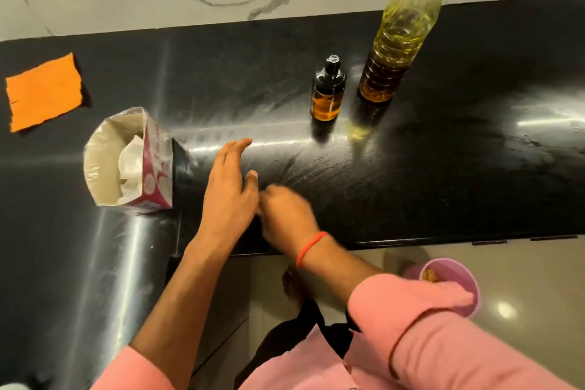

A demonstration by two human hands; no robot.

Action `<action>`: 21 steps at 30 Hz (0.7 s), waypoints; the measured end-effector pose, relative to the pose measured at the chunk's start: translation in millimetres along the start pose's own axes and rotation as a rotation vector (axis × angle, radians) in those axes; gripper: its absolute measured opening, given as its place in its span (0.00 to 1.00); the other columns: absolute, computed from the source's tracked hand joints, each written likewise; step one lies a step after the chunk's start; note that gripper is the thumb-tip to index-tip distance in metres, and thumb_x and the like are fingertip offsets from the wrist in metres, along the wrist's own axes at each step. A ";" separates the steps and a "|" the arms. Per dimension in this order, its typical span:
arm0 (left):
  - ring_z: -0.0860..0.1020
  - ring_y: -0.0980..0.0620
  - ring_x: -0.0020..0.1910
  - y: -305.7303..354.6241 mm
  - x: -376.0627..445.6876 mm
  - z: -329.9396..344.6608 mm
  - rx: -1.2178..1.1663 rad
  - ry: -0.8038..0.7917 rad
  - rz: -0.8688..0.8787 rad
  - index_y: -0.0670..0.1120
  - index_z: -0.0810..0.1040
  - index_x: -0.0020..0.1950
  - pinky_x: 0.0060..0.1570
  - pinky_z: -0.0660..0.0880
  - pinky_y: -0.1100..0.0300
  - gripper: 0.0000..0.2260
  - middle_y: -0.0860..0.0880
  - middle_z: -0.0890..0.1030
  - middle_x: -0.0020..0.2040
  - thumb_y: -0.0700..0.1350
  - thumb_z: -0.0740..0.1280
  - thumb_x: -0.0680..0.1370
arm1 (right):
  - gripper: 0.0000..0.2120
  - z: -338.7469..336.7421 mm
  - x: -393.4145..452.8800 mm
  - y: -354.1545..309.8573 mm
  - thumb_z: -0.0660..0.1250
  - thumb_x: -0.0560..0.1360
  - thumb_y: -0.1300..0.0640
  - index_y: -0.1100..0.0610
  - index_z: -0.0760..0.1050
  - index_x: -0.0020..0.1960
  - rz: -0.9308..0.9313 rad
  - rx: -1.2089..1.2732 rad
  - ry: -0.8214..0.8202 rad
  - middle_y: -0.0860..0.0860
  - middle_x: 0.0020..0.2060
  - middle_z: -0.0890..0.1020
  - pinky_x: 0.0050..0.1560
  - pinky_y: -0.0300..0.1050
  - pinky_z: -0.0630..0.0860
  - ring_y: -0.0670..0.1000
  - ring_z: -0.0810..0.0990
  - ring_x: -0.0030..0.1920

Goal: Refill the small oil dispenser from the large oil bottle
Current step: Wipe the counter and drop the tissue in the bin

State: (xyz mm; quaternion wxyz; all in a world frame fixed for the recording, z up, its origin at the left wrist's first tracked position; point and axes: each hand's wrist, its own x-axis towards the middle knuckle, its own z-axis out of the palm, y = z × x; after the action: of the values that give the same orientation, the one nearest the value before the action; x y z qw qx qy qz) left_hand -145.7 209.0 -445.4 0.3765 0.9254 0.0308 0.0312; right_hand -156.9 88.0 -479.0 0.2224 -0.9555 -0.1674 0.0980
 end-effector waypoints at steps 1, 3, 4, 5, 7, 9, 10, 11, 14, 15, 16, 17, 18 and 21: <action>0.66 0.54 0.75 -0.8 0.4 0.7 -0.005 -0.012 -0.005 0.48 0.68 0.75 0.71 0.59 0.66 0.24 0.50 0.70 0.74 0.36 0.64 0.80 | 0.11 4.5 -7.2 -11.2 0.68 0.72 0.63 0.59 0.81 0.53 -0.074 0.002 -0.051 0.57 0.48 0.81 0.39 0.53 0.78 0.63 0.81 0.48; 0.66 0.53 0.75 -3.3 -1.3 1.9 -0.001 -0.027 -0.013 0.48 0.68 0.75 0.72 0.60 0.64 0.23 0.50 0.70 0.74 0.36 0.64 0.80 | 0.12 1.0 -11.7 -11.5 0.68 0.72 0.63 0.59 0.81 0.56 -0.173 -0.029 -0.099 0.56 0.49 0.81 0.40 0.53 0.77 0.62 0.81 0.49; 0.66 0.53 0.75 -4.2 -2.9 2.8 0.003 -0.028 -0.009 0.47 0.69 0.75 0.72 0.60 0.64 0.23 0.50 0.71 0.73 0.35 0.64 0.80 | 0.11 -7.6 -8.9 -1.2 0.68 0.73 0.62 0.58 0.80 0.55 -0.181 -0.063 -0.084 0.56 0.49 0.80 0.41 0.53 0.78 0.61 0.81 0.50; 0.67 0.52 0.74 -4.8 -5.1 3.3 0.012 -0.029 -0.001 0.47 0.69 0.74 0.71 0.60 0.64 0.23 0.49 0.71 0.73 0.35 0.64 0.80 | 0.09 -19.4 -4.4 13.6 0.67 0.74 0.61 0.57 0.80 0.53 -0.157 -0.089 -0.053 0.55 0.49 0.80 0.43 0.53 0.78 0.61 0.81 0.51; 0.68 0.53 0.73 -5.7 -10.8 1.7 0.027 -0.028 0.002 0.46 0.70 0.74 0.71 0.61 0.64 0.23 0.50 0.72 0.72 0.35 0.65 0.80 | 0.07 -48.2 10.3 59.6 0.65 0.76 0.61 0.57 0.79 0.52 0.009 -0.164 0.006 0.56 0.50 0.81 0.48 0.53 0.79 0.61 0.81 0.53; 0.67 0.54 0.74 -7.2 -18.0 -2.1 0.028 -0.018 -0.028 0.48 0.70 0.74 0.72 0.61 0.63 0.23 0.51 0.71 0.73 0.35 0.65 0.80 | 0.07 -80.3 20.1 119.5 0.64 0.77 0.59 0.58 0.80 0.52 0.283 -0.168 0.119 0.59 0.50 0.83 0.49 0.54 0.79 0.64 0.82 0.53; 0.67 0.54 0.74 -8.5 -21.4 -4.2 0.028 -0.006 -0.048 0.48 0.70 0.74 0.72 0.60 0.62 0.23 0.51 0.71 0.73 0.35 0.65 0.80 | 0.07 -93.0 22.0 147.4 0.65 0.78 0.58 0.57 0.81 0.51 0.417 -0.134 0.203 0.60 0.51 0.83 0.49 0.54 0.78 0.64 0.82 0.53; 0.67 0.53 0.74 -9.8 -25.2 -6.0 0.031 0.009 -0.067 0.48 0.70 0.74 0.72 0.60 0.62 0.23 0.50 0.71 0.73 0.35 0.65 0.80 | 0.07 -100.5 23.6 166.8 0.66 0.78 0.58 0.57 0.81 0.51 0.519 -0.086 0.273 0.60 0.51 0.83 0.49 0.54 0.78 0.65 0.82 0.53; 0.66 0.52 0.75 -7.9 -36.1 -3.4 0.043 0.029 -0.115 0.48 0.71 0.74 0.72 0.59 0.62 0.22 0.49 0.70 0.74 0.36 0.65 0.80 | 0.07 -88.8 36.8 157.1 0.66 0.77 0.59 0.57 0.82 0.51 0.579 -0.032 0.325 0.60 0.50 0.83 0.49 0.54 0.79 0.64 0.82 0.52; 0.66 0.52 0.75 -4.1 -38.9 -0.3 0.040 0.026 -0.128 0.49 0.71 0.74 0.72 0.59 0.62 0.22 0.49 0.70 0.74 0.36 0.65 0.80 | 0.08 -78.1 40.0 138.1 0.66 0.77 0.60 0.58 0.82 0.51 0.504 -0.019 0.304 0.59 0.49 0.83 0.48 0.53 0.80 0.64 0.83 0.51; 0.65 0.53 0.76 0.4 -40.9 2.9 0.034 0.024 -0.130 0.49 0.70 0.74 0.73 0.59 0.61 0.22 0.50 0.69 0.75 0.36 0.65 0.80 | 0.08 -64.2 40.4 114.0 0.66 0.77 0.62 0.58 0.82 0.52 0.394 -0.010 0.258 0.59 0.48 0.82 0.48 0.53 0.80 0.63 0.83 0.50; 0.65 0.53 0.76 5.0 -41.8 5.6 0.032 0.024 -0.124 0.49 0.70 0.74 0.74 0.60 0.60 0.22 0.49 0.69 0.75 0.36 0.65 0.80 | 0.09 -49.3 37.1 86.7 0.65 0.76 0.62 0.58 0.82 0.53 0.263 -0.009 0.174 0.58 0.48 0.81 0.48 0.53 0.80 0.62 0.82 0.50; 0.66 0.52 0.76 10.2 -41.3 8.7 0.032 0.032 -0.111 0.49 0.71 0.74 0.75 0.61 0.59 0.23 0.49 0.70 0.74 0.35 0.65 0.80 | 0.10 -36.9 28.4 60.3 0.66 0.76 0.63 0.58 0.82 0.55 0.125 -0.018 0.082 0.58 0.49 0.81 0.48 0.53 0.79 0.63 0.81 0.50; 0.68 0.51 0.74 26.6 -38.7 15.8 0.022 0.063 -0.091 0.48 0.72 0.73 0.75 0.63 0.54 0.23 0.48 0.71 0.73 0.33 0.65 0.79 | 0.13 -19.0 -10.1 12.8 0.69 0.73 0.64 0.60 0.80 0.57 -0.184 0.007 -0.106 0.58 0.49 0.81 0.45 0.55 0.79 0.63 0.81 0.50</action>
State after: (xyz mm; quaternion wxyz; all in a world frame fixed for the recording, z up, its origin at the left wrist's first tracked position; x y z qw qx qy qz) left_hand -182.0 175.8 -439.4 0.3661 0.9257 0.0853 0.0429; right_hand -157.7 66.1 -467.0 0.2246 -0.9287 -0.2658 0.1278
